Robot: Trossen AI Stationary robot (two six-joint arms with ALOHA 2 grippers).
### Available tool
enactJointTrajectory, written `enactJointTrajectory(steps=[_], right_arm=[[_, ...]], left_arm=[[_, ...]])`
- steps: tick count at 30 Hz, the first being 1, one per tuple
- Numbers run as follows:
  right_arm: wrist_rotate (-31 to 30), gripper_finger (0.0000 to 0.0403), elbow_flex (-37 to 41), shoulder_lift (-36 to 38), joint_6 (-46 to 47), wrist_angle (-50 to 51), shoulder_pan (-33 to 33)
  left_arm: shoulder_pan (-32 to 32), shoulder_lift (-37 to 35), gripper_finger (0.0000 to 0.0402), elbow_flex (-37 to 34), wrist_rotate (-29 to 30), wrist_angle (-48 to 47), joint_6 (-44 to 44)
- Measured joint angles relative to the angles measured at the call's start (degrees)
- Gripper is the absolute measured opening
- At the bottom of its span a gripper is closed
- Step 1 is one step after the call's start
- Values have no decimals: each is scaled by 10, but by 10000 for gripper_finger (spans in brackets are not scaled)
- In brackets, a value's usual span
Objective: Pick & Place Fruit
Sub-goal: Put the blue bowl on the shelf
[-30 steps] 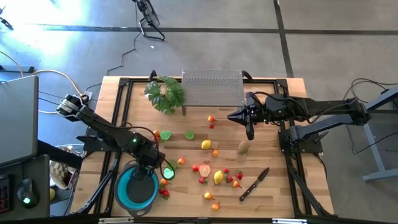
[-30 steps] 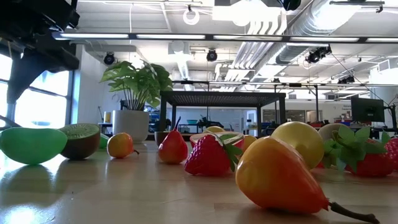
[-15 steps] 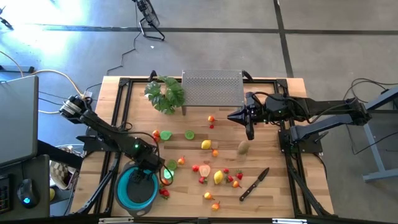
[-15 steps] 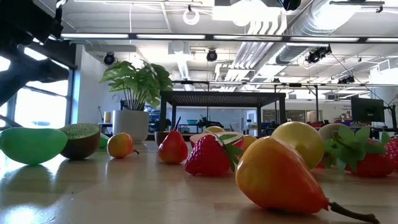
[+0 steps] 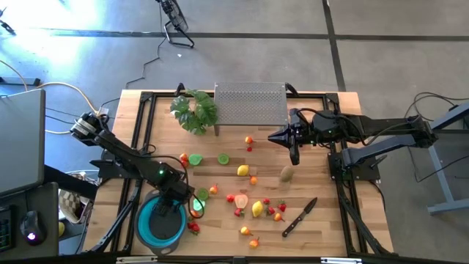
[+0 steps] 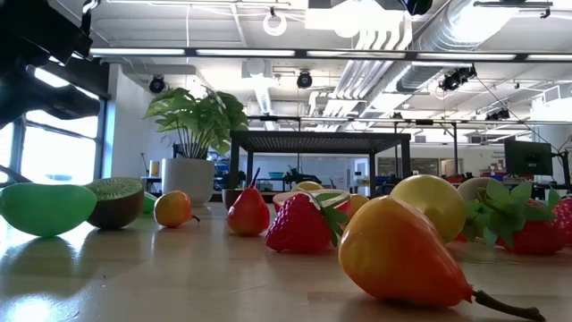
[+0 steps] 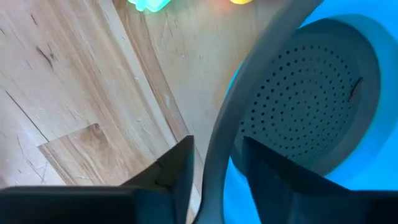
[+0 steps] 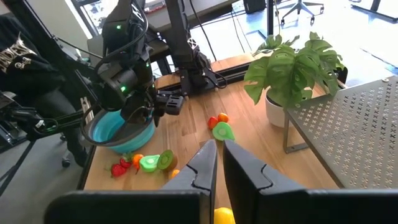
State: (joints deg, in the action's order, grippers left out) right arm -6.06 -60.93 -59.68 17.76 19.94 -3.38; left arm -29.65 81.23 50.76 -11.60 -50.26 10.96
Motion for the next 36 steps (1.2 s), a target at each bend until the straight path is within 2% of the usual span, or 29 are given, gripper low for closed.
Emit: enactJointTrajectory(steps=[5, 16, 21, 36], right_arm=[[0, 20, 0, 0, 0, 0, 0], [0, 20, 0, 0, 0, 0, 0], [1, 20, 0, 0, 0, 0, 0], [19, 20, 0, 0, 0, 0, 0]], left_arm=[[0, 0, 85, 0, -2, 0, 12], [0, 0, 8, 0, -58, -10, 14], [0, 0, 7, 0, -61, -9, 14], [0, -11, 3, 0, -133, -10, 75]])
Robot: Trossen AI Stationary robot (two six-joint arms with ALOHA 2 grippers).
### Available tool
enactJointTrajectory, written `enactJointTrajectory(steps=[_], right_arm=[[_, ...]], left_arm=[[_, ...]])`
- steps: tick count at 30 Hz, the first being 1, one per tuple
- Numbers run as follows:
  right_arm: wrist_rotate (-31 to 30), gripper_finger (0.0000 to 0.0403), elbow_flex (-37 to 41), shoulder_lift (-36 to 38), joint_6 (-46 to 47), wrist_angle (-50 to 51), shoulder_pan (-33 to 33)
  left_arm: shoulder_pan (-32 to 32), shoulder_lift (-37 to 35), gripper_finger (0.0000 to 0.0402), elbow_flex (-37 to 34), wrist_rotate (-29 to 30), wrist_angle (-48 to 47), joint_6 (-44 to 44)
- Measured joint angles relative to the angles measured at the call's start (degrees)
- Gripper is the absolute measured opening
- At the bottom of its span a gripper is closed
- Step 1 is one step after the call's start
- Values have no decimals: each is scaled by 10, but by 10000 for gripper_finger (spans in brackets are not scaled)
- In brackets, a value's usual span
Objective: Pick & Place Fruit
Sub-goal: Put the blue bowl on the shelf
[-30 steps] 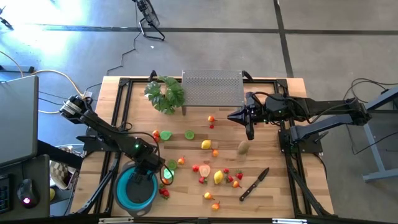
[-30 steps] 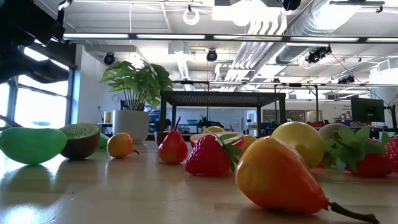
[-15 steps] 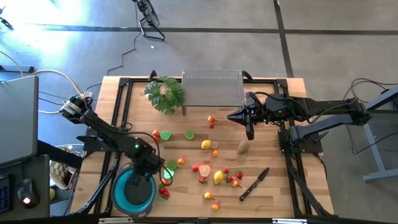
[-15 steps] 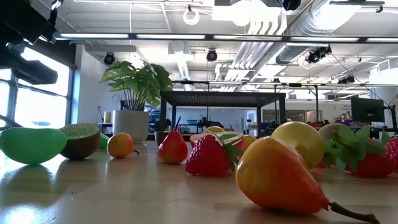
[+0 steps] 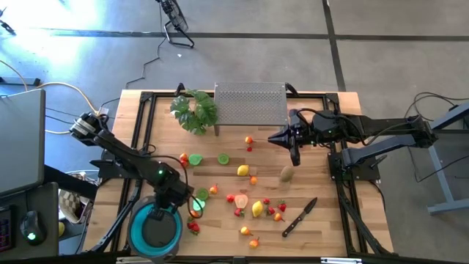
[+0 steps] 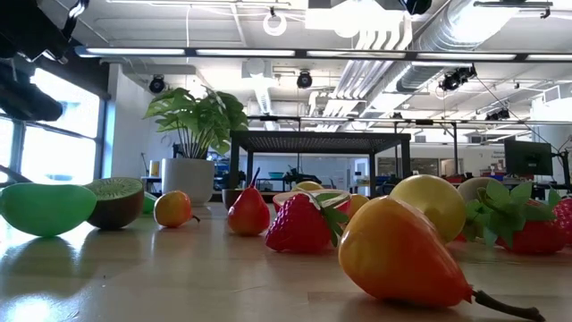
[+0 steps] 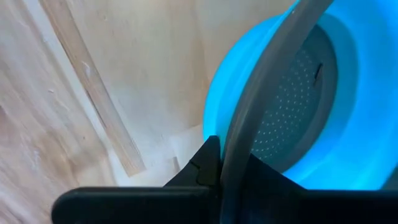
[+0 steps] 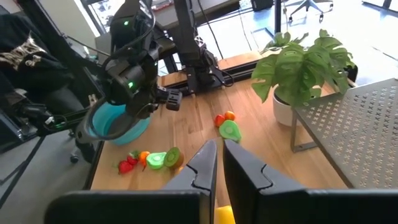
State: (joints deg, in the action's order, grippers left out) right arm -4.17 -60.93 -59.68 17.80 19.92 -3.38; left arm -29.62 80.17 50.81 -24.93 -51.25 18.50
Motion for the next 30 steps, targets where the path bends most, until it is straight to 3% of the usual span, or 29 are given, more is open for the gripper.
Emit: enactJointTrajectory(steps=[6, 15, 30], right_arm=[[16, 20, 0, 18, 0, -2, 0], [15, 20, 0, 63, 0, -5, 0], [14, 20, 0, 87, 0, -30, 0]], left_arm=[[36, -44, 2, 7, 1, -7, 34], [151, -107, 2, 75, 20, -39, 42], [345, -116, 1, 283, 20, -112, 114]])
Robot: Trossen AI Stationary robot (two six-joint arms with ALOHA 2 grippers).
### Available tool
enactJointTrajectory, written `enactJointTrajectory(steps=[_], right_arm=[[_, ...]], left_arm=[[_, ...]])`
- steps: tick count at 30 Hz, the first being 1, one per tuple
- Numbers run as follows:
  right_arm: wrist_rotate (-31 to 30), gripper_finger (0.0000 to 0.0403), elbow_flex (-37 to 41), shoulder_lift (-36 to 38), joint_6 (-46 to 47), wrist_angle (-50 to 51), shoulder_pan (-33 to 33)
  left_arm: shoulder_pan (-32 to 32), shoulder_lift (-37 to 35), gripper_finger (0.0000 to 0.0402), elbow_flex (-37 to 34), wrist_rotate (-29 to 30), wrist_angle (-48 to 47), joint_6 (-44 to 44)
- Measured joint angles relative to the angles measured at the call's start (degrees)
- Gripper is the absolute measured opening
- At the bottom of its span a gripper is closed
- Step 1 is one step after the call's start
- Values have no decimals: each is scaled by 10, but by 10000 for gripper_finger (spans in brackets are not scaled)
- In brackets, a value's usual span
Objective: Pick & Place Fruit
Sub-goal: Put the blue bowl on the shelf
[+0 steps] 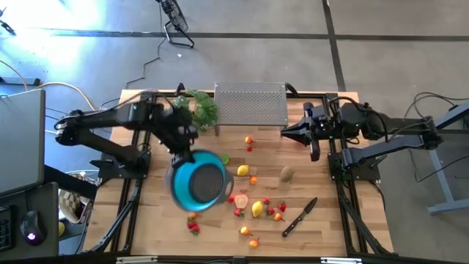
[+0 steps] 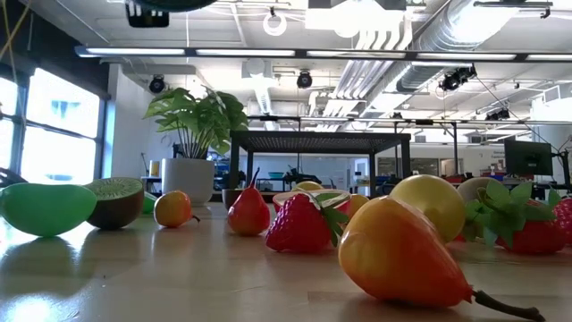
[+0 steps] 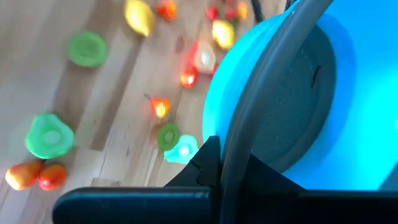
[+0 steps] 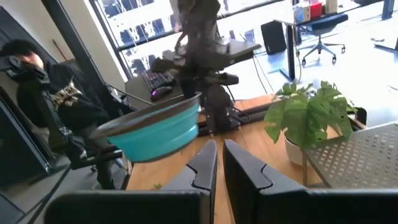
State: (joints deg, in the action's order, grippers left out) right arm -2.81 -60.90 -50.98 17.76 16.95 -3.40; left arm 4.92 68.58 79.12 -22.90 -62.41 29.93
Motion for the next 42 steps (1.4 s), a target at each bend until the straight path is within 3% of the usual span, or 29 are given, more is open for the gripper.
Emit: enactJointTrajectory(steps=[6, 15, 27, 33, 42], right_arm=[[0, 20, 0, 0, -37, -49, 0], [13, 20, 0, -10, -108, -138, 0], [35, 20, -1, -96, -165, -207, -30], [28, 20, -68, -160, -204, -175, -59], [-32, 20, -250, -269, -286, 14, -88]], left_arm=[[56, 1, 1, 40, -1, -54, 40], [113, 31, 1, 39, -8, -92, 64], [112, 57, 1, 39, -2, -81, 52], [112, 57, 1, 39, -1, -80, 63], [112, 57, 2, 39, 10, -80, 74]])
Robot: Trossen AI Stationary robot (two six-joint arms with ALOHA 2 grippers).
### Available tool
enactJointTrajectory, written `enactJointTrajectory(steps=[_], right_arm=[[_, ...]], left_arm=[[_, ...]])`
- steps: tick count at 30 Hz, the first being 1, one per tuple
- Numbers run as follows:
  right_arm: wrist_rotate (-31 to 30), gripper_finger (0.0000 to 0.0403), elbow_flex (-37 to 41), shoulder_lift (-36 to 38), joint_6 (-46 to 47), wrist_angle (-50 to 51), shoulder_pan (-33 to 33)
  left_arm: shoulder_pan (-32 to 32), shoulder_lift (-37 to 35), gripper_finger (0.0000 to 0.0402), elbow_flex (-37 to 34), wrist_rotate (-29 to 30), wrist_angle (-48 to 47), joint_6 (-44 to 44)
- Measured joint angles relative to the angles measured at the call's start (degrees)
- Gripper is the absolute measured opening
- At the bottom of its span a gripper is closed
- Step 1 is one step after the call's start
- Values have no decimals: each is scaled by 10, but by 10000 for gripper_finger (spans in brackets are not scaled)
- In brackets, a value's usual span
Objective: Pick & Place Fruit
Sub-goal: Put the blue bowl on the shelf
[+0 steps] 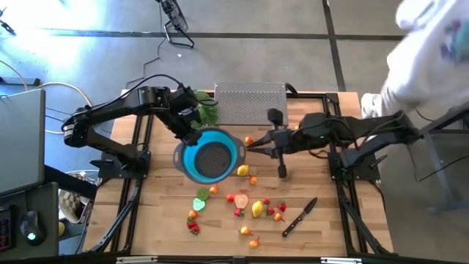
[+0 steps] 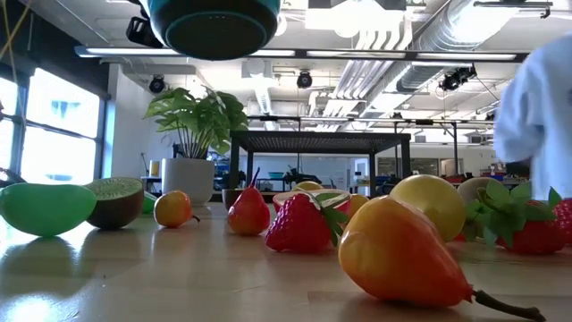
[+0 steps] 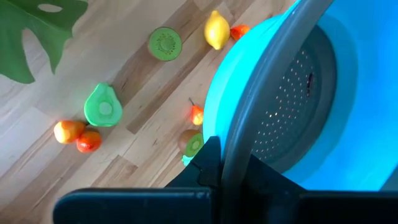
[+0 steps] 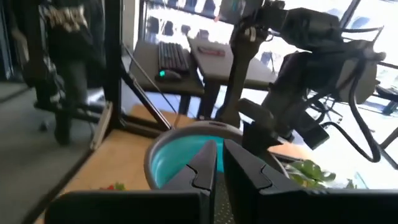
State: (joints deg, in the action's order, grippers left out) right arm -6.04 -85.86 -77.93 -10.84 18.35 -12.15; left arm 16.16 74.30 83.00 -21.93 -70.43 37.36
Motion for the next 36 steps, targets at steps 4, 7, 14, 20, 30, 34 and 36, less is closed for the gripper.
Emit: enactJointTrajectory(steps=[4, 7, 14, 20, 30, 34, 36], right_arm=[[2, 20, -49, -40, -22, 31, -3], [11, 20, -71, -67, -35, 51, -3], [-17, 29, -80, -93, -116, 54, -24], [-45, 101, -80, -94, -146, 54, -43], [-35, 236, -80, -94, -148, 76, -47], [-10, 233, -80, -102, -149, 88, -47], [2, 226, -80, -108, -151, 97, -47]], left_arm=[[0, 0, 2, 0, 0, 0, 2], [0, 0, 2, 0, 0, 0, 6], [0, 0, 2, 0, 1, 0, 19], [0, 0, 3, 0, 2, 0, 21], [0, 0, 3, 0, 4, 1, 24], [0, 0, 3, 0, 11, 1, 32], [0, 0, 3, 0, 14, 1, 33]])
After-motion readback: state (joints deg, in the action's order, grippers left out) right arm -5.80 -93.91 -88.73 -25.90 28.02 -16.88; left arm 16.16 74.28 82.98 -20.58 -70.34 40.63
